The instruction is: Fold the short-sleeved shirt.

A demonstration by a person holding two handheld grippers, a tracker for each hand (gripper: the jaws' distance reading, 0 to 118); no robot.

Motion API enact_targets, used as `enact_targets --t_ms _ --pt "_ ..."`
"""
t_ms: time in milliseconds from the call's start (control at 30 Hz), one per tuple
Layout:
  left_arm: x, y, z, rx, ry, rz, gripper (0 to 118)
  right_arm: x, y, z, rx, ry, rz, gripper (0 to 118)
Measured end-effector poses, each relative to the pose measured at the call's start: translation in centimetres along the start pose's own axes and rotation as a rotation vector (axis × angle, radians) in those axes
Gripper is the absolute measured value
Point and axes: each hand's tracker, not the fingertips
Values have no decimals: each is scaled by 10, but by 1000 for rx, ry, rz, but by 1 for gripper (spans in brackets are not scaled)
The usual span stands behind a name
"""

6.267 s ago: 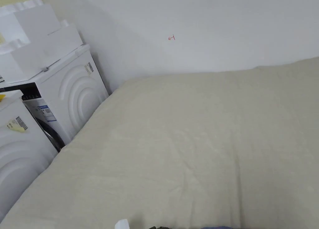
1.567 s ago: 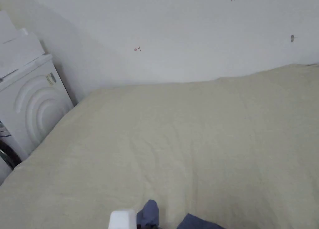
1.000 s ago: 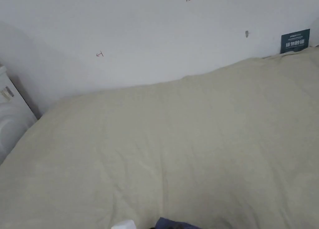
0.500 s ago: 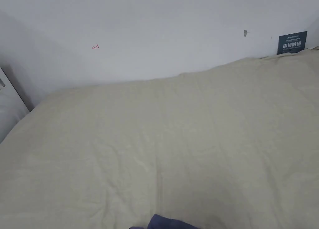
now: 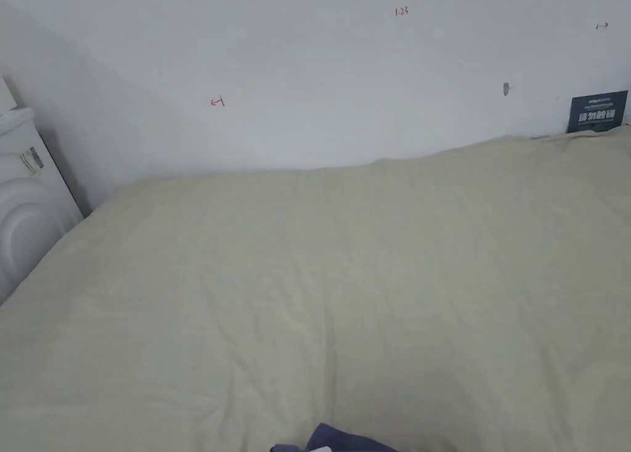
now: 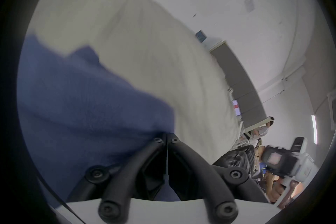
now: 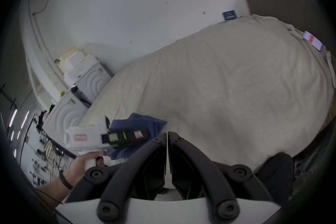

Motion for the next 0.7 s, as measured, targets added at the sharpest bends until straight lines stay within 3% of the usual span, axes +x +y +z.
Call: enact_targets --t_ms 67,200,333,400,500,633,700 --pt "0 15 40 62 -38 -39 3 -16 0 -22 -41 60 34 1" --pt "-27 36 100 90 52 7 3 -36 0 -81 -123 264 -40 1" --pt "-65 40 121 86 187 69 4 -40 -7 -150 -216 162 10 1" --pt "-81 39 123 83 185 95 7 -32 -13 -174 -265 143 -13 1" --pt "-106 37 120 69 126 187 30 -11 -25 -193 -275 167 -86 1" --pt "-122 32 98 38 6 230 93 -1 -29 -190 -257 204 -134 2" --pt "-121 31 81 -17 -33 201 103 -5 -28 -187 -255 199 -116 2"
